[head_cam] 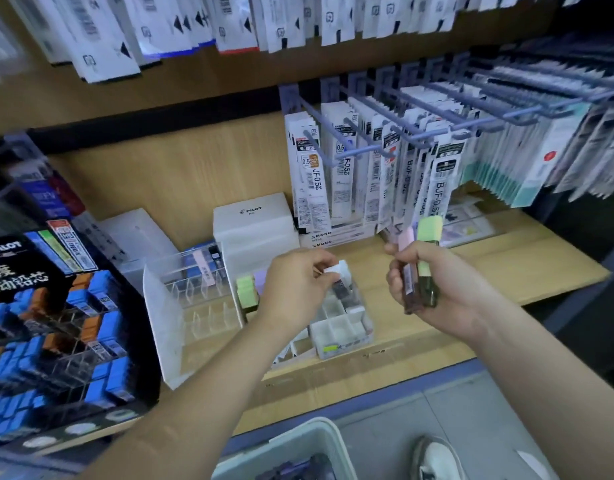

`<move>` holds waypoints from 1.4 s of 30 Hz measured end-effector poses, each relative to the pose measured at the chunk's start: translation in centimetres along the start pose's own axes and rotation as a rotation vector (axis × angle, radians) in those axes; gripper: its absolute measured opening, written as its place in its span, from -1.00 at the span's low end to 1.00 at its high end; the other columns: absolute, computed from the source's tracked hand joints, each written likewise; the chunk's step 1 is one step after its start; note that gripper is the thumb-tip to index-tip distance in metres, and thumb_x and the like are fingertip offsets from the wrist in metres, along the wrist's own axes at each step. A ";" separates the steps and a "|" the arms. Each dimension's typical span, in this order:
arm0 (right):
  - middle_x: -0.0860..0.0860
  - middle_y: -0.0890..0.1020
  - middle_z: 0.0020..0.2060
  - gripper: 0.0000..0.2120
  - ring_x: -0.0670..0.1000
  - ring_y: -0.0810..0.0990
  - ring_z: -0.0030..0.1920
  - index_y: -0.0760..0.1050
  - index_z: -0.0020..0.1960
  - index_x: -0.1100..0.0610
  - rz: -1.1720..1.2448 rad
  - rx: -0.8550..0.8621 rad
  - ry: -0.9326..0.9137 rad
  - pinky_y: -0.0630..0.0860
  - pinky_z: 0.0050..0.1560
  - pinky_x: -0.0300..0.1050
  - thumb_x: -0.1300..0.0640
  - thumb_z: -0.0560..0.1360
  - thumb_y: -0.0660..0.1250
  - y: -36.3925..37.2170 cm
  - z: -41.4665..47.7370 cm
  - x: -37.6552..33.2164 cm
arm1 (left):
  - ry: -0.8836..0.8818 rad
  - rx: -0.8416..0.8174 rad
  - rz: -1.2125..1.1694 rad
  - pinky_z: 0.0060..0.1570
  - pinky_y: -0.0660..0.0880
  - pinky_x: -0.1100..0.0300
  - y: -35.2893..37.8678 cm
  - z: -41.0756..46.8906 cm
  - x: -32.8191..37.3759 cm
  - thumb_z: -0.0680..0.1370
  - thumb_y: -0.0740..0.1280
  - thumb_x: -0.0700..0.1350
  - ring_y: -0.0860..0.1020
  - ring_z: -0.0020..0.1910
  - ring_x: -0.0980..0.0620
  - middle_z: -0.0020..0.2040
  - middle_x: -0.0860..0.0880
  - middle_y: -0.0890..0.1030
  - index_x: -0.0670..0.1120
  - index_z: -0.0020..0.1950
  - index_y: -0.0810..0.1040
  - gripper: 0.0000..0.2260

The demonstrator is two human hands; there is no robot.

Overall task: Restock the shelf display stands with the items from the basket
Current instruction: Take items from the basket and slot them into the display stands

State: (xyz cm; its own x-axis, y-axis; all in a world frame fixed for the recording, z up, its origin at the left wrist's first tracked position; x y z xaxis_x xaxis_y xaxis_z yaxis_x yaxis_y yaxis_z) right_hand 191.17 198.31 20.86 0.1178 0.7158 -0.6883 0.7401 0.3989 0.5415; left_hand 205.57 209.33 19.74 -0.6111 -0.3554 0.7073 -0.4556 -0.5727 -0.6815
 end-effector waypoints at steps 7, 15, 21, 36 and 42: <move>0.08 0.44 -0.38 -0.73 -0.02 0.43 -0.42 0.50 0.18 0.29 -0.054 0.008 0.037 0.46 -0.51 -0.27 0.34 0.50 0.23 -0.9 0.2 0.3 | 0.061 -0.053 0.173 -0.08 0.49 0.19 3.0 0.7 -0.7 0.46 0.44 -0.13 0.58 -0.13 0.00 -0.13 0.00 0.65 -0.11 -0.03 0.61 -0.88; 0.11 0.61 -0.33 -0.89 0.05 0.64 -0.36 0.50 0.01 0.25 -0.106 0.008 0.077 0.59 -0.40 -0.17 0.26 0.52 0.38 -0.9 0.3 0.7 | 0.185 -0.112 0.411 -0.13 0.46 0.04 4.8 1.6 -1.5 0.52 0.30 -0.19 0.55 -0.14 -0.10 -0.18 -0.09 0.57 -0.13 -0.16 0.65 -0.86; 0.15 0.73 -0.10 -0.79 0.10 0.71 -0.27 0.52 0.15 0.22 -0.198 -0.023 0.082 0.63 -0.34 -0.12 0.13 0.57 0.32 -0.9 0.2 0.9 | 0.199 -0.015 0.257 -0.08 0.44 0.11 3.9 0.8 -0.6 0.54 0.29 -0.14 0.53 -0.12 -0.03 -0.12 -0.06 0.60 -0.10 -0.08 0.66 -0.85; 0.13 0.63 -0.29 -0.82 0.04 0.64 -0.37 0.55 0.09 0.23 -0.171 0.008 0.047 0.60 -0.39 -0.16 0.13 0.56 0.34 -1.1 0.0 0.7 | 0.055 -0.101 0.247 -0.17 0.30 0.34 4.5 0.5 -1.5 0.58 0.29 -0.13 0.58 -0.01 -0.01 0.03 -0.05 0.66 -0.06 0.17 0.60 -0.80; 0.12 0.64 -0.34 -0.83 0.04 0.65 -0.38 0.54 0.03 0.27 -0.190 -0.030 0.050 0.62 -0.39 -0.14 0.17 0.53 0.37 -0.9 -0.1 1.1 | 0.133 -0.075 0.323 -0.09 0.45 0.19 4.7 0.7 -1.4 0.55 0.31 -0.11 0.57 -0.06 -0.04 -0.09 -0.05 0.67 -0.05 0.00 0.63 -0.88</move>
State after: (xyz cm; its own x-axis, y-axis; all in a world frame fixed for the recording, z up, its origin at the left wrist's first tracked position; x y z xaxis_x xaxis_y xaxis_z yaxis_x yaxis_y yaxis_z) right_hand 190.58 198.80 19.71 -0.0556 0.6536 -0.7548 0.7255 0.5459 0.4192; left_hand 204.72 206.65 15.71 -0.8082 -0.4069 0.4256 -0.2683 -0.3889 -0.8813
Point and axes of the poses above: each hand's wrist, its own z-axis towards the middle knuckle, its own y-axis out of the palm, x = y × z, the point moved 2 cm from there along z, towards the middle knuckle
